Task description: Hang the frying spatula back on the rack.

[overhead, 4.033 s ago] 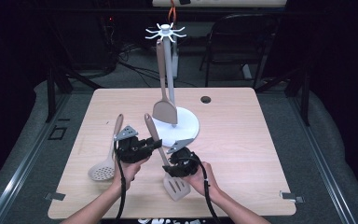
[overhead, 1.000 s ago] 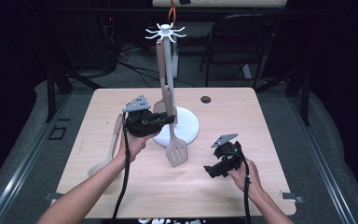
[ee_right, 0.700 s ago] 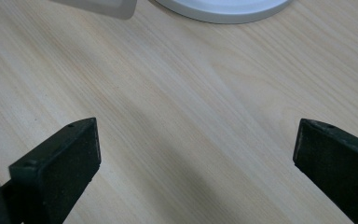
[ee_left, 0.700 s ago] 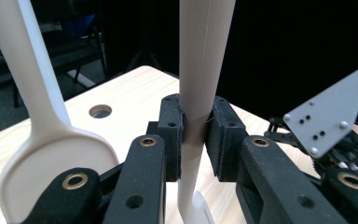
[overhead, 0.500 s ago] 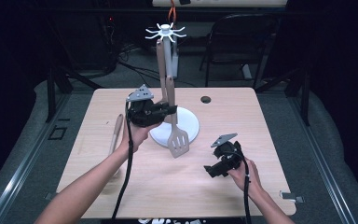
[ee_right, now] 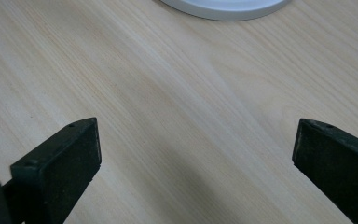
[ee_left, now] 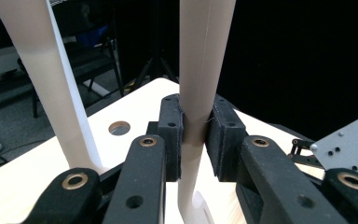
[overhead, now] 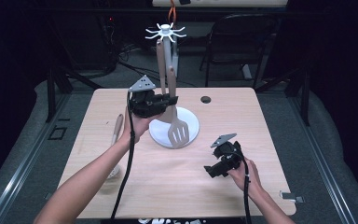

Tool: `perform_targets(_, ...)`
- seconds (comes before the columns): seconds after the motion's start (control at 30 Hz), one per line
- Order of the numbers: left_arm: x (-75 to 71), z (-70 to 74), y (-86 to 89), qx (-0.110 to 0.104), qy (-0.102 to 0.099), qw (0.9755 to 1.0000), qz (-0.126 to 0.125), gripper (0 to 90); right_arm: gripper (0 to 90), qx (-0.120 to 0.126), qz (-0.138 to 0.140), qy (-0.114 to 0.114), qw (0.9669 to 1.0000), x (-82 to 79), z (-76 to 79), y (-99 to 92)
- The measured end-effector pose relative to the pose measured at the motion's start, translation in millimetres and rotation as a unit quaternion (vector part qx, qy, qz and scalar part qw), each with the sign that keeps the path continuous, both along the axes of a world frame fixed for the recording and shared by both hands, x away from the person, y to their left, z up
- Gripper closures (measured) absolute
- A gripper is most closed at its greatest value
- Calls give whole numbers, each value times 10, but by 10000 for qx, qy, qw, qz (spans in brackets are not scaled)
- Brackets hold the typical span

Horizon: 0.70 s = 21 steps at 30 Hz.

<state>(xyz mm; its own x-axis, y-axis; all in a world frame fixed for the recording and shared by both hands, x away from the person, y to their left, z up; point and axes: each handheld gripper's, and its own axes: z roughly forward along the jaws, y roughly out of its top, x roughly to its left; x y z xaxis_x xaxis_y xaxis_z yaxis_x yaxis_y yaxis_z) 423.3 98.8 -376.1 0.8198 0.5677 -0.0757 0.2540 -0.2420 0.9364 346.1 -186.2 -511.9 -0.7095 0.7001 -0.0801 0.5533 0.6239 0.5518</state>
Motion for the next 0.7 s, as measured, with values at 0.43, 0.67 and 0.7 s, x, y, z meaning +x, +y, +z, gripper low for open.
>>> perform_targets(0.43,159,130,-70,59,-75,10000,29,771,9,-48,-8,14,10000,5,-7,2)
perform_targets(0.67,223,202,-96,79,-111,9999,58,770,10,-54,-6,17,10000,6,-10,2)
perform_targets(0.7,230,216,-96,77,-132,9999,63,771,10,-52,-4,9,10000,8,-13,2)
